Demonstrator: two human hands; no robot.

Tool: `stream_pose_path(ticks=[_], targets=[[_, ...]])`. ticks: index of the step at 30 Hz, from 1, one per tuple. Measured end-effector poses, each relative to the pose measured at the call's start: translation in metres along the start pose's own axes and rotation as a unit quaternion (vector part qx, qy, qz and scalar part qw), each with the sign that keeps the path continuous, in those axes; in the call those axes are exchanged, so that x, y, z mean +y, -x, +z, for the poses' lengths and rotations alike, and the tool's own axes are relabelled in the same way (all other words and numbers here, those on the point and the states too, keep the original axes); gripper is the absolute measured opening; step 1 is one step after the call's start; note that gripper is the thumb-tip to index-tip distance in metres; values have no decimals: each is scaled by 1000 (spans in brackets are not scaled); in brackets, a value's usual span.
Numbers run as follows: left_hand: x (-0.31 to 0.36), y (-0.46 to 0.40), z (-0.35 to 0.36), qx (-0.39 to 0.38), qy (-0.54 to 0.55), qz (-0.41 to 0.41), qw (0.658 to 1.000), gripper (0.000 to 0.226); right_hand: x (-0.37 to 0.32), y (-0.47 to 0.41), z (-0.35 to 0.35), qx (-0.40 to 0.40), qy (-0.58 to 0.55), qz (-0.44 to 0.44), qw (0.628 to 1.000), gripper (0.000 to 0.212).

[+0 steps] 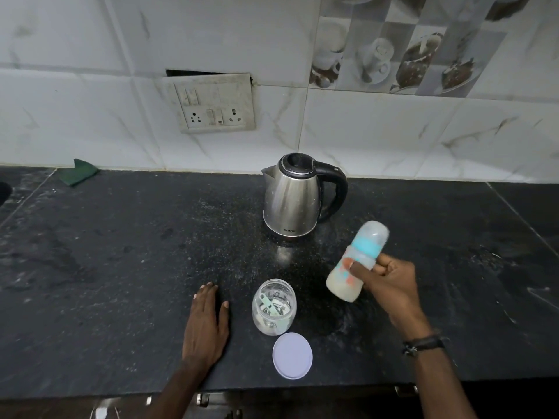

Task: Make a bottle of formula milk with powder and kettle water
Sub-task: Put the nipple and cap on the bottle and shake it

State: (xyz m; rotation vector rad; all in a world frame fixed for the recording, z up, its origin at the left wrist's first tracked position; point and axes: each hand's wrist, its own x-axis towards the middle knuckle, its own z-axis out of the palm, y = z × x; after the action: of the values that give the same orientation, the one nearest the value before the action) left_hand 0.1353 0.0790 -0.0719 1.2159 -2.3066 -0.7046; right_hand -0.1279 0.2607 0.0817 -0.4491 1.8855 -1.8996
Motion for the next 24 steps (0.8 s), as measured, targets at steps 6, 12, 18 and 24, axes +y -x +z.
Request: stream_pose_path(ticks=[6,12,18,24], targets=[[0,0,0,0,-4,-1,1000,44,-2,1,-2,38,-10,9,999,18],[1,0,0,4,-4,2,1000,43,-2,-4,-11,60,-15,10,998,15],[3,0,-2,4,-3,5,1000,45,5,-6,-18,25,47,10,999,19],[4,0,-2,4,-5,1,1000,44,3,-7,-22,1,98,9,995,26]])
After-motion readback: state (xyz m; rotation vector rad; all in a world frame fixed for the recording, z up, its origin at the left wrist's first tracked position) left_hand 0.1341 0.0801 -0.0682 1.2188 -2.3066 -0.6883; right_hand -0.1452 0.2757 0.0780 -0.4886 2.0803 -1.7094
